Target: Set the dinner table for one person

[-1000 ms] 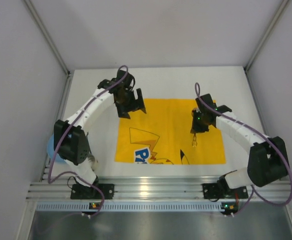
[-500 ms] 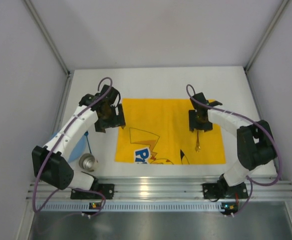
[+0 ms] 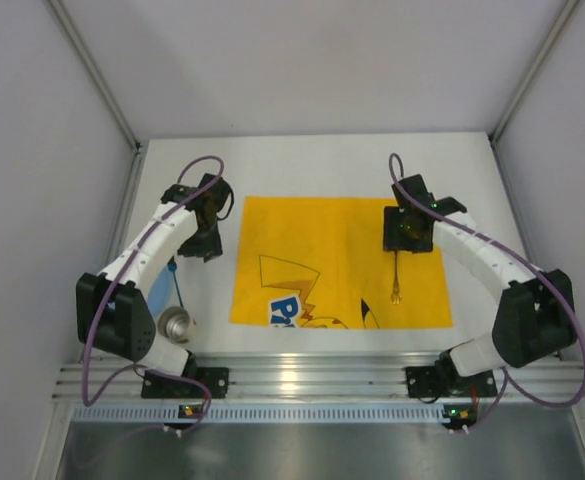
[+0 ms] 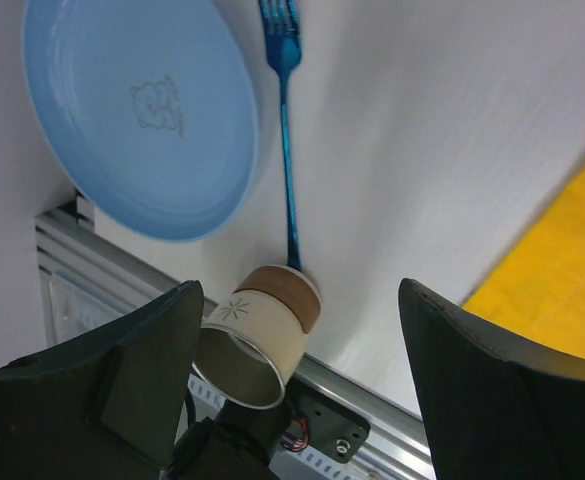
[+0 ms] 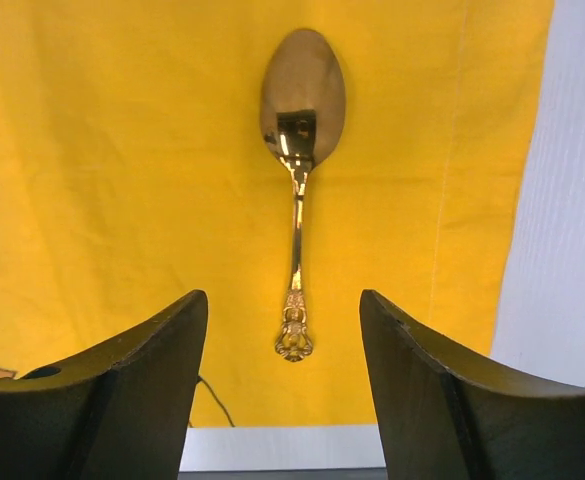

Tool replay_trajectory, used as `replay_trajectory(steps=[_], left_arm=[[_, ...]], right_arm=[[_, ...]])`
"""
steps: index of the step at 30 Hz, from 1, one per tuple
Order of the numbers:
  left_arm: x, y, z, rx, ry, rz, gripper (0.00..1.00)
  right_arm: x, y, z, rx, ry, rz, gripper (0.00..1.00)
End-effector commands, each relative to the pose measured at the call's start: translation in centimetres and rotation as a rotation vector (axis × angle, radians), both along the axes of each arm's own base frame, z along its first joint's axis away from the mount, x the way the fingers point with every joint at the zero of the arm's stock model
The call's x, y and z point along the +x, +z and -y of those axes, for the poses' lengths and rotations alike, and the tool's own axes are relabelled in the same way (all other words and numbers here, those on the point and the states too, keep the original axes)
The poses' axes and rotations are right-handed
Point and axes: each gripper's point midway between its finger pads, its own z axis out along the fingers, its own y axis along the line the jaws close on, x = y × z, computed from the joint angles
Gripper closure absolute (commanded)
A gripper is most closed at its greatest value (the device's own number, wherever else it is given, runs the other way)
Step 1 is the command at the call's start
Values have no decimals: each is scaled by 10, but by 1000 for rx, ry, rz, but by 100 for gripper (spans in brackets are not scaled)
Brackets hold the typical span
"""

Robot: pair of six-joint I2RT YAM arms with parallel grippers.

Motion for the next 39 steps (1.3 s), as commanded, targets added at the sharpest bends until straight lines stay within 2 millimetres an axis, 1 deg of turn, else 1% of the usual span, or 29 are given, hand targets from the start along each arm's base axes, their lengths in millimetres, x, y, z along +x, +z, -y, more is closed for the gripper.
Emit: replay_trajectory(steps=[1,2,4,5,6,7,8,11,14,16,18,20,22,23,26,28,29,32,33,34,35,36,38,39], left_arm=[[-7,-7,-43,170,86,-73,16],[-7,-12,-53,169,125,-86,16],[-6,-23,-64,166,177,-113,19],[-8,-27,-77,146,223,-125,20],[-2,-32,-82,120,244,-103,22],[-5,-40,-88,105,264,-122,22],[-9,-47,-99,72,310,-138,23],[-9,-65,-110,40,355,-160,25],[-6,-81,-111,27,365,-164,27],[-6,-93,-110,6,382,-178,31],[-5,-105,-101,-49,389,-193,35],[-2,-114,-97,-69,396,-187,38],[-6,-125,-96,-74,404,-211,42],[-3,-128,-95,-79,404,-200,45],[-2,-139,-91,-110,410,-205,55],[4,-143,-86,-145,412,-189,59],[6,-144,-84,-160,408,-184,67],[15,-152,-75,-219,399,-169,82],[21,-154,-71,-244,394,-157,86],[25,-158,-67,-271,381,-157,86],[31,-160,-54,-352,363,-149,87],[39,-162,-49,-382,351,-128,90],[48,-161,-33,-451,315,-117,91],[56,-161,-28,-469,295,-107,91]], right_arm=[[-1,39,-11,111,-10,69,37],[-5,44,-12,123,-10,76,36],[-10,47,-14,147,-1,72,37],[-12,50,-15,155,2,79,37],[-15,50,-15,159,4,77,37],[-18,49,-15,160,13,68,37],[-20,51,-14,161,13,71,37],[-25,51,-11,147,21,61,37],[-30,52,-8,134,28,48,37],[-32,54,-6,121,32,40,37],[-30,59,-5,111,36,46,37],[-27,63,-4,99,43,48,37],[-26,65,-2,87,47,40,37],[-24,68,-3,86,46,45,37],[-24,73,-2,83,49,49,37],[-25,75,-1,79,46,47,37],[-26,76,-1,78,50,49,37],[-30,75,2,67,50,41,38],[-30,75,3,64,48,40,38],[-32,75,4,59,50,38,38],[-34,74,5,57,49,37,38],[-34,74,6,54,49,36,38],[-36,74,7,52,48,37,38],[-36,73,8,50,47,38,38]])
